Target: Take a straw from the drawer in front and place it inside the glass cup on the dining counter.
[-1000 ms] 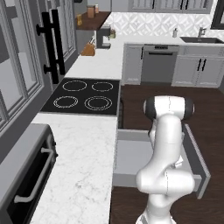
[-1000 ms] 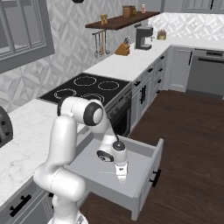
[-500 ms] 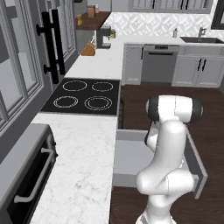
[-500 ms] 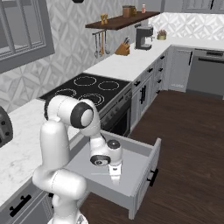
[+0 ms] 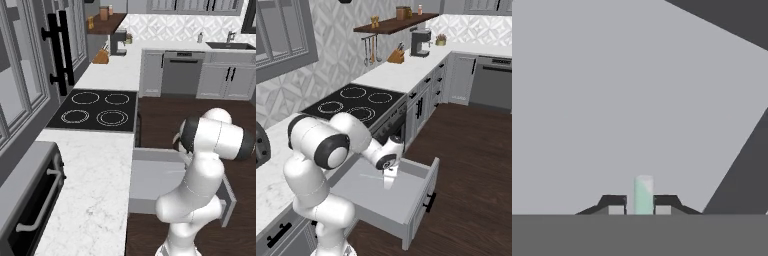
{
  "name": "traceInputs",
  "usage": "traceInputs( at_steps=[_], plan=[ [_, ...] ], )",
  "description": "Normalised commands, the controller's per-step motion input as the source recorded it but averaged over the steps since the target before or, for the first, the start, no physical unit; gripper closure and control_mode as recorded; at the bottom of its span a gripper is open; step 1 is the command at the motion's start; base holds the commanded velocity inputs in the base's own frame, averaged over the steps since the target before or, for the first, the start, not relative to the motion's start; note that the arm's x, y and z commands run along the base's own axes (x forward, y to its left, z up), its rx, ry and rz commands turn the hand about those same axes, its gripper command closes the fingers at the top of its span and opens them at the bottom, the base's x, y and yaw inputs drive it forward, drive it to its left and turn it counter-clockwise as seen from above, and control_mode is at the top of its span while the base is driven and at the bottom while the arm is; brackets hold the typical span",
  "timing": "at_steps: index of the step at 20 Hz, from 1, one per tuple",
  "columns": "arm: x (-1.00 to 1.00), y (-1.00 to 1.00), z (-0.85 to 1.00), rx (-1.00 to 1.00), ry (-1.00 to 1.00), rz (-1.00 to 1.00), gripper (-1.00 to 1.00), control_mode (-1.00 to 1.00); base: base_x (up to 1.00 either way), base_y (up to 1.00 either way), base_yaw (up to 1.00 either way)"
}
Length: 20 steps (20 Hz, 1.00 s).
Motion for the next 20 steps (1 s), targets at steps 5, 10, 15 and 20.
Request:
traceInputs(
  at_steps=[5, 10, 15, 20],
  plan=[
    [0.61, 0.0, 1.0, 0.15, 0.17, -0.08, 1.0, -1.0, 0.0, 0.0, 0.0],
    [0.04, 0.0, 1.0, 0.12, 0.16, -0.01, 1.0, -1.0, 0.0, 0.0, 0.0],
    [-0.49, 0.0, 1.0, 0.02, 0.05, 0.0, 1.0, -1.0, 0.0, 0.0, 0.0],
    [-0.75, 0.0, 1.0, 0.0, 0.0, 0.03, 1.0, -1.0, 0.0, 0.0, 0.0]
  ],
)
